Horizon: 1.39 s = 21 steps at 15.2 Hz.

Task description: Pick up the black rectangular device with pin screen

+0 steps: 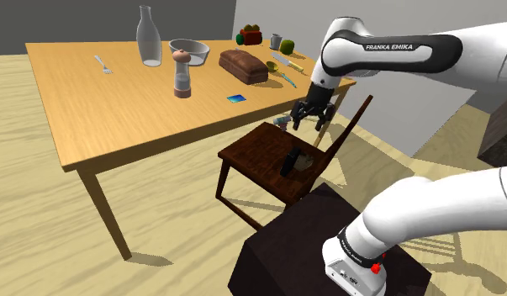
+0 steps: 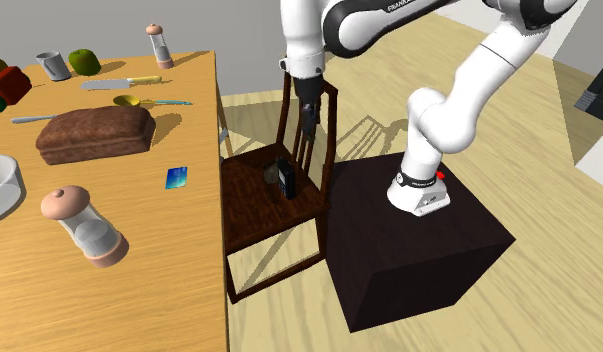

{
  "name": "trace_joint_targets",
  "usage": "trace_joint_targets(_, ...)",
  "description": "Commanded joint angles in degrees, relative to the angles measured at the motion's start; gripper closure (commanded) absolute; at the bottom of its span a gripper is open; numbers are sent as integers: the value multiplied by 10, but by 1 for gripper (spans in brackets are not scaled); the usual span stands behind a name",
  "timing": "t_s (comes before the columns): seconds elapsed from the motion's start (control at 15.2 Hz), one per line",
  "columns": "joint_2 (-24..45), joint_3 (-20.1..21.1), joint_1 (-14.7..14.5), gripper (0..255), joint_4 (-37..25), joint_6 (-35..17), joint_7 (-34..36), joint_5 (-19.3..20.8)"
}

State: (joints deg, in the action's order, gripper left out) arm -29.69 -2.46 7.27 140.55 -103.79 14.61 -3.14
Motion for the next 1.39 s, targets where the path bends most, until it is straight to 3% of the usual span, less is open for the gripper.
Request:
trace_joint_targets(0.0,32,-8,9,0,2,-33,9,-2)
trace_joint_targets(0.66,216,-58,52,0,-21,-180,26,-27)
trace_joint_targets(1.32,397,-94,91,0,-84,-277,13,-97)
